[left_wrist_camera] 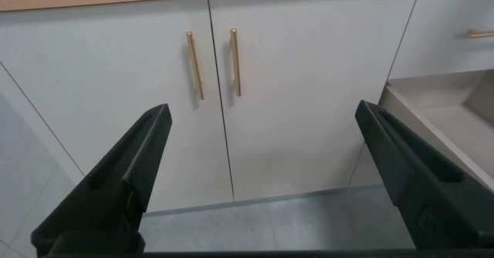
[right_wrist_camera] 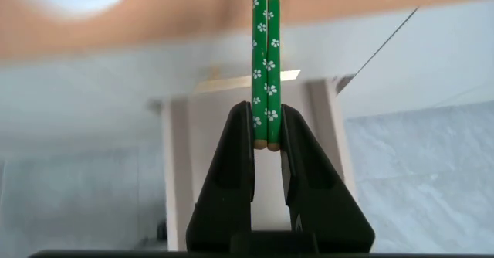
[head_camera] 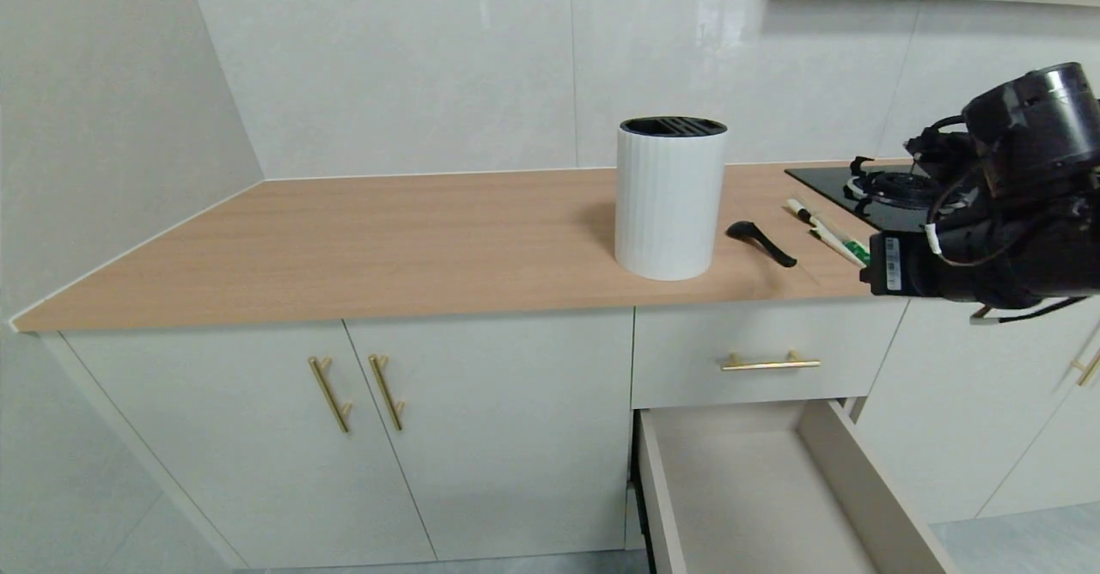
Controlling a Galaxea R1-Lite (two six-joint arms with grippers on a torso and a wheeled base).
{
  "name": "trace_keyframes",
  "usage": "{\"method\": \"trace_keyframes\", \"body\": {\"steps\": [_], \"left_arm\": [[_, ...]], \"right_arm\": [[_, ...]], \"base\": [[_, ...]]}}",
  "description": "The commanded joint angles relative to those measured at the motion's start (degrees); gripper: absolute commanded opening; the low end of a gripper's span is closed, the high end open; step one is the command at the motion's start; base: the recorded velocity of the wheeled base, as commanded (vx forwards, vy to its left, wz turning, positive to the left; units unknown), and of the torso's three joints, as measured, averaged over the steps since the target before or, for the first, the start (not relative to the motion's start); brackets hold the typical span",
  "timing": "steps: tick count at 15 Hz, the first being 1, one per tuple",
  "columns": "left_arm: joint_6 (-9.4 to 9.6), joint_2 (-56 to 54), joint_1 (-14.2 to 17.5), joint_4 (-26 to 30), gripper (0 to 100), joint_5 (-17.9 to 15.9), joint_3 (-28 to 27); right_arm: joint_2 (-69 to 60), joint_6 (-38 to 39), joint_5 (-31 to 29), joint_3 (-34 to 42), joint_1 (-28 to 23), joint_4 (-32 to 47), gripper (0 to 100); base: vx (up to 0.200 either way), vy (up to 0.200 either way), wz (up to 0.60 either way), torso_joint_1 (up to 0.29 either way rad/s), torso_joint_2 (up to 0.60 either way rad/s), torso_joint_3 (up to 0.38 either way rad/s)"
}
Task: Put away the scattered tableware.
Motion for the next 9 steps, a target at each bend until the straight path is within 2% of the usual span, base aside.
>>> {"method": "trace_keyframes", "body": {"steps": [1, 4, 9], "left_arm": [[-0.01, 0.1, 0.0, 0.0, 100, 0.0, 0.0], [-0.01, 0.1, 0.0, 0.0, 100, 0.0, 0.0], [-0.01, 0.1, 0.0, 0.0, 100, 0.0, 0.0]], "right_arm": [[-10.8, -0.2, 0.0, 8.6, 4.5, 0.1, 0], [-15.0, -0.3, -0.7, 13.8, 6.8, 0.1, 0], [-19.6, -2.1, -4.8, 21.2, 12.2, 0.1, 0]], "base": [[0.000, 0.000, 0.00, 0.000, 0.00, 0.000], [0.000, 0.000, 0.00, -0.052, 0.14, 0.103], [0.000, 0.000, 0.00, -0.126, 0.43, 0.294]]}}
